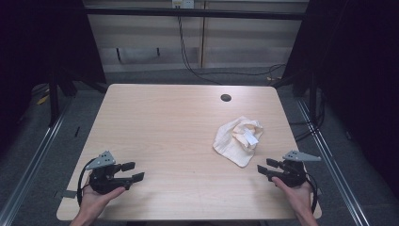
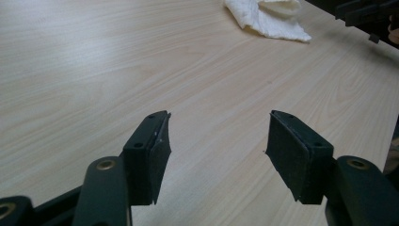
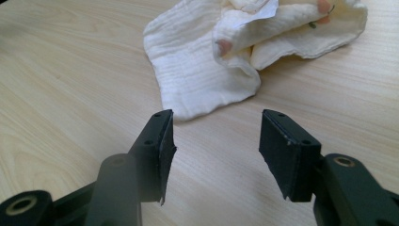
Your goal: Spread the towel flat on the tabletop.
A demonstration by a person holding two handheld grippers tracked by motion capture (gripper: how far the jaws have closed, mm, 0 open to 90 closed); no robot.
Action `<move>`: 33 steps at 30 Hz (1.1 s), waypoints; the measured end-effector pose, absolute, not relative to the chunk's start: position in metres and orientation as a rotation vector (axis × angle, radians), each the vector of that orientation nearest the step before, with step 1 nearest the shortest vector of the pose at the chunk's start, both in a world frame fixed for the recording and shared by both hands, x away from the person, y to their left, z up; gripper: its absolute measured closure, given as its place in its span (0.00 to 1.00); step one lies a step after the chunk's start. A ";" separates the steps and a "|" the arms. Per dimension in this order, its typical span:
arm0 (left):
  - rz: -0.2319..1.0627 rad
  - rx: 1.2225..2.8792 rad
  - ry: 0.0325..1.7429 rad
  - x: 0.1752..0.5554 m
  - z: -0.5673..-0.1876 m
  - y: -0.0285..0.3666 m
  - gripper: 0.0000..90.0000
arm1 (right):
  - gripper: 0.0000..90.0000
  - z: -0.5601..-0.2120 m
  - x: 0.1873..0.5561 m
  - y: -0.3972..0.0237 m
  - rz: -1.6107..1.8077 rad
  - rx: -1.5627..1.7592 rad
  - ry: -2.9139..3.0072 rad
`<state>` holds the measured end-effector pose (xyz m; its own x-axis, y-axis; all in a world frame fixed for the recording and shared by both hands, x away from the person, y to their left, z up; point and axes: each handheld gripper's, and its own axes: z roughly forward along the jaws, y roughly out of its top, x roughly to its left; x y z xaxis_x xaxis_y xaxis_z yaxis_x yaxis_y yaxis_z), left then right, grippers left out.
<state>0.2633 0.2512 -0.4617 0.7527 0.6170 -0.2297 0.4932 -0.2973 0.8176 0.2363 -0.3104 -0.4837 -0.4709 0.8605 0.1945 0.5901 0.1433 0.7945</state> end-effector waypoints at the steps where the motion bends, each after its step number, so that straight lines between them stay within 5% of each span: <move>1: 0.138 1.945 0.849 0.264 -0.462 0.251 0.44 | 0.51 -0.484 0.236 -0.310 1.247 1.409 2.115; 11: 0.140 2.009 0.806 0.267 -0.466 0.240 0.51 | 0.51 -0.480 0.239 -0.307 1.262 1.369 2.164; 33: 0.113 2.008 0.780 0.270 -0.465 0.230 0.50 | 0.47 -0.449 0.270 -0.301 1.308 1.232 2.239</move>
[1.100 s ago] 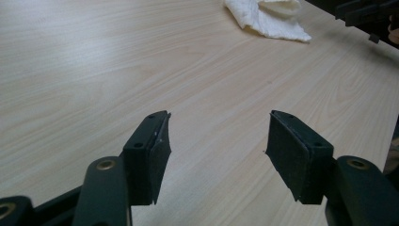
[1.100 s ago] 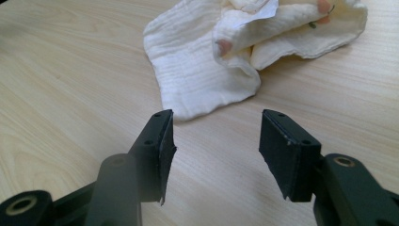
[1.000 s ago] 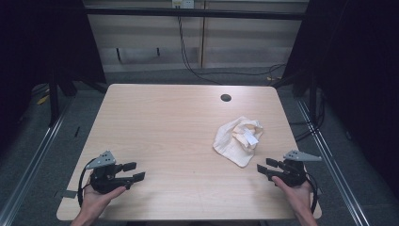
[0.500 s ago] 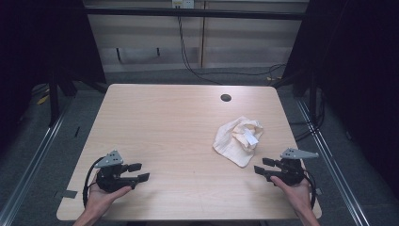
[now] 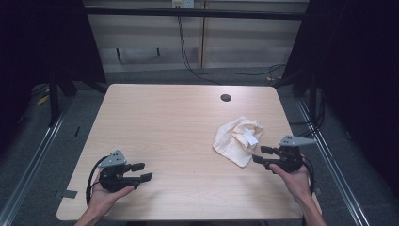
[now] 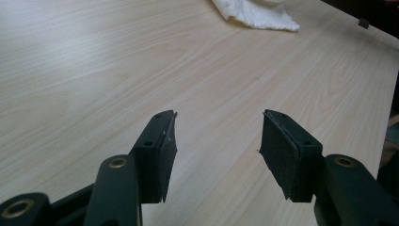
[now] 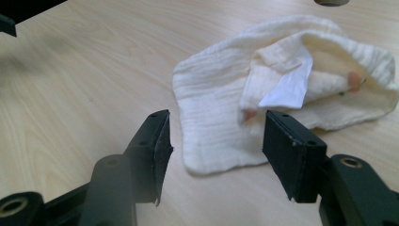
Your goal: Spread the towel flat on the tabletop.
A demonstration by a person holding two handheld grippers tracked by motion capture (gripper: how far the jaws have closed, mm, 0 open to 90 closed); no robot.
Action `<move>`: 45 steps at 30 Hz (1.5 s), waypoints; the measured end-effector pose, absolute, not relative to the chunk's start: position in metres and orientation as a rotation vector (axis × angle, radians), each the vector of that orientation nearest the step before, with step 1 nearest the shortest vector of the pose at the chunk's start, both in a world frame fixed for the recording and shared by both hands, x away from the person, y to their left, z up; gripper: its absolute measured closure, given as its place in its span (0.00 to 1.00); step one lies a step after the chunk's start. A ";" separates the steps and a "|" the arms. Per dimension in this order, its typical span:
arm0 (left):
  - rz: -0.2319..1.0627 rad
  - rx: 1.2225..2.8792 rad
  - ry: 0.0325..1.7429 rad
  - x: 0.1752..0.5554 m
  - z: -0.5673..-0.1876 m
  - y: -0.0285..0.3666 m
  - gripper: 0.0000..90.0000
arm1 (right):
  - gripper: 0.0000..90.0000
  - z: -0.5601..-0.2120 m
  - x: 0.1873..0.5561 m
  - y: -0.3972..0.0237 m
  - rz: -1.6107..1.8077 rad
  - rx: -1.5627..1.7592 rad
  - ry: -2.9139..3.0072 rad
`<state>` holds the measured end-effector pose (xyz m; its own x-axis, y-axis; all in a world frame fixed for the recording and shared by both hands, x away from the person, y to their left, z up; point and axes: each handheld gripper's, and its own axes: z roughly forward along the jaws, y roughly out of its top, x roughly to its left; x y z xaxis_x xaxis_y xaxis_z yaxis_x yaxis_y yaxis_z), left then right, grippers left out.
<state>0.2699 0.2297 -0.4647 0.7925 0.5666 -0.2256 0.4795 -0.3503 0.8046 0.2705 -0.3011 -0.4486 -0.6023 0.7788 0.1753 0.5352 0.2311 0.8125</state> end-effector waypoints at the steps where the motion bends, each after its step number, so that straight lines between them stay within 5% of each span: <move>1: 0.112 2.004 0.784 0.270 -0.465 0.230 0.50 | 0.46 -0.447 0.275 -0.301 1.304 1.232 2.233; 14: 0.107 1.972 0.798 0.274 -0.461 0.231 0.51 | 0.43 -0.442 0.324 -0.290 1.261 1.191 2.298; 19: 0.104 1.976 0.773 0.275 -0.459 0.226 0.50 | 0.35 -0.455 0.345 -0.285 1.198 1.195 2.334; 29: 0.097 1.997 0.762 0.272 -0.462 0.225 0.49 | 0.35 -0.485 0.372 -0.283 1.099 1.268 2.379; 34: 0.100 1.995 0.774 0.271 -0.463 0.225 0.48 | 0.46 -0.501 0.373 -0.278 1.050 1.243 2.421; 41: 0.121 2.000 0.793 0.272 -0.464 0.227 0.46 | 0.79 -0.502 0.368 -0.280 1.070 1.262 2.418; 45: 0.128 1.994 0.794 0.271 -0.463 0.230 0.46 | 0.87 -0.502 0.362 -0.277 1.072 1.271 2.419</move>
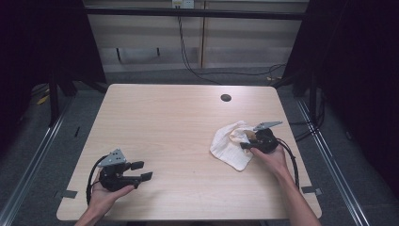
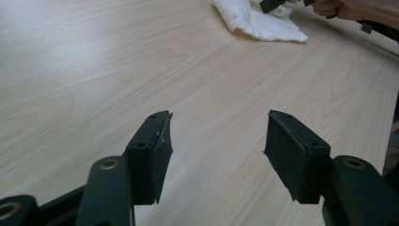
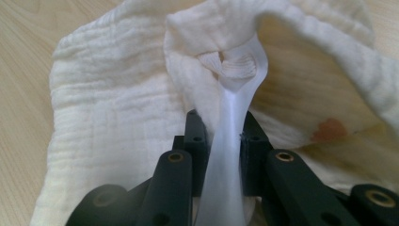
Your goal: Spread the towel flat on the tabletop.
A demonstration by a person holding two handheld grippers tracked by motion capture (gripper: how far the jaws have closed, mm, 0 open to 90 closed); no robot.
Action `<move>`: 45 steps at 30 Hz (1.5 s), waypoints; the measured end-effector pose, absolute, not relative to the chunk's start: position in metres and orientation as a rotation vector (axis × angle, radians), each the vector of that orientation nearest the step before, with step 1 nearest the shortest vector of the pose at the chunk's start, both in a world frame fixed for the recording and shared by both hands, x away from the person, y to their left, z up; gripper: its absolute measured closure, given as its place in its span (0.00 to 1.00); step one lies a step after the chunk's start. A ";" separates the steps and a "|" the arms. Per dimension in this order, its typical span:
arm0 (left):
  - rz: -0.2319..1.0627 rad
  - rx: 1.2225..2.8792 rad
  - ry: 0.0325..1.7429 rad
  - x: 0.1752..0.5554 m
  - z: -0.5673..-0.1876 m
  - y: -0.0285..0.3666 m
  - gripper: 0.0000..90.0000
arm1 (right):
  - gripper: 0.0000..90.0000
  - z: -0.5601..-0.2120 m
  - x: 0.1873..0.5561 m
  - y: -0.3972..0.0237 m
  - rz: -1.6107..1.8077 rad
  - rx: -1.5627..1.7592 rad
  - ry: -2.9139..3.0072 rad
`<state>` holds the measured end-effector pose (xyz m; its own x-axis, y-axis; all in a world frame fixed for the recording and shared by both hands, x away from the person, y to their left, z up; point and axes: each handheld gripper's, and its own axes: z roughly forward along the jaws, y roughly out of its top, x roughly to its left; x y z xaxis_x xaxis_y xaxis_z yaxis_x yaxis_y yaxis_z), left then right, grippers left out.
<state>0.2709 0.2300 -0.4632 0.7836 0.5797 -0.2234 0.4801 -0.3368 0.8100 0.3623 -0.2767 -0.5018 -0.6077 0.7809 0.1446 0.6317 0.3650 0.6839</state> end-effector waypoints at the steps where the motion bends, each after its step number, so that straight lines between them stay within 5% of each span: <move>1: 0.129 1.993 0.792 0.272 -0.463 0.230 0.46 | 0.88 -0.502 0.362 -0.275 1.081 1.262 2.424; 39: 0.125 2.010 0.707 0.267 -0.455 0.223 0.69 | 0.89 -0.494 0.297 -0.107 1.249 0.950 2.681; 43: 0.120 2.017 0.692 0.267 -0.456 0.220 0.73 | 0.79 -0.496 0.289 -0.093 1.270 0.903 2.714; 45: 0.117 2.021 0.682 0.267 -0.456 0.217 0.75 | 0.65 -0.495 0.288 -0.092 1.273 0.890 2.706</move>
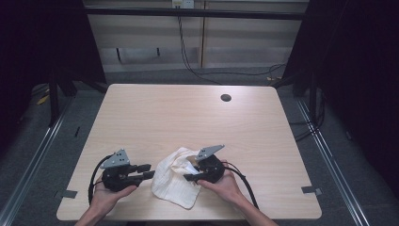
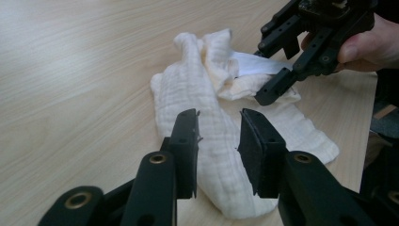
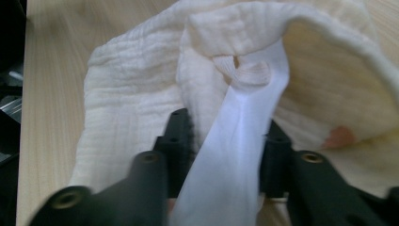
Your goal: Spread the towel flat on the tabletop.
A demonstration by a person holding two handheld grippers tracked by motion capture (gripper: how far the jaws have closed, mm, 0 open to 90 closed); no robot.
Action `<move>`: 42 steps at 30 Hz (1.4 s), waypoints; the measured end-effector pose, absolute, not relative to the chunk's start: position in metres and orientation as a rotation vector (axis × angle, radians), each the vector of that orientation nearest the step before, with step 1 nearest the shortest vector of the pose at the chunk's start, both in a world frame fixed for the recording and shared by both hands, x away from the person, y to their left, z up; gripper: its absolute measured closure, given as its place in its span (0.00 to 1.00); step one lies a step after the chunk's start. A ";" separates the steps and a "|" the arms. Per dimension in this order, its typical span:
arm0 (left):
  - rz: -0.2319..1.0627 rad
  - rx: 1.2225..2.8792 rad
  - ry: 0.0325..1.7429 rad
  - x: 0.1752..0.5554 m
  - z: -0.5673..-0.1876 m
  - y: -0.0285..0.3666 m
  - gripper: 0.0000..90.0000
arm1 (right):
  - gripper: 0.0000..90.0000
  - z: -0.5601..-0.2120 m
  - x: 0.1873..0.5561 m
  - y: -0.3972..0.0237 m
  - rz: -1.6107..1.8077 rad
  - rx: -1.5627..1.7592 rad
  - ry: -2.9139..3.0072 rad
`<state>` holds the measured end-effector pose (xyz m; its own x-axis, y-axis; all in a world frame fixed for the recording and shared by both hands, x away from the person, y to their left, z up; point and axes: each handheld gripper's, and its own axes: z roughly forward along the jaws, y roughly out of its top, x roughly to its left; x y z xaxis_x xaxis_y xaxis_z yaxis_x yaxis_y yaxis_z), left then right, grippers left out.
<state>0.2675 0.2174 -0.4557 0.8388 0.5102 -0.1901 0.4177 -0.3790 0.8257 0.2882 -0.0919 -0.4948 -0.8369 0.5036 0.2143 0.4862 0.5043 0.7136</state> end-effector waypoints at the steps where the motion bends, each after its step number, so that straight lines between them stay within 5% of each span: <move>1: 0.123 2.029 0.668 0.268 -0.455 0.216 0.76 | 0.60 -0.494 0.289 -0.093 1.276 0.886 2.710; 9: 0.138 2.053 0.594 0.276 -0.442 0.187 0.78 | 0.35 -0.469 0.275 -0.124 1.274 0.919 2.653; 20: 0.116 2.159 0.492 0.302 -0.453 0.125 0.83 | 0.35 -0.462 0.268 -0.182 1.342 1.011 2.521; 26: 0.090 2.203 0.486 0.313 -0.472 0.117 0.69 | 0.39 -0.468 0.273 -0.188 1.356 1.045 2.510; 42: 0.148 2.285 0.540 0.320 -0.496 0.116 0.74 | 0.38 -0.473 0.275 -0.184 1.340 1.038 2.534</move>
<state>0.3203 0.1158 -0.4962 0.9036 0.4244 -0.0585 0.3349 -0.6145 0.7143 0.2746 -0.1837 -0.4734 -0.7646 0.6052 0.2218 0.5239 0.3832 0.7607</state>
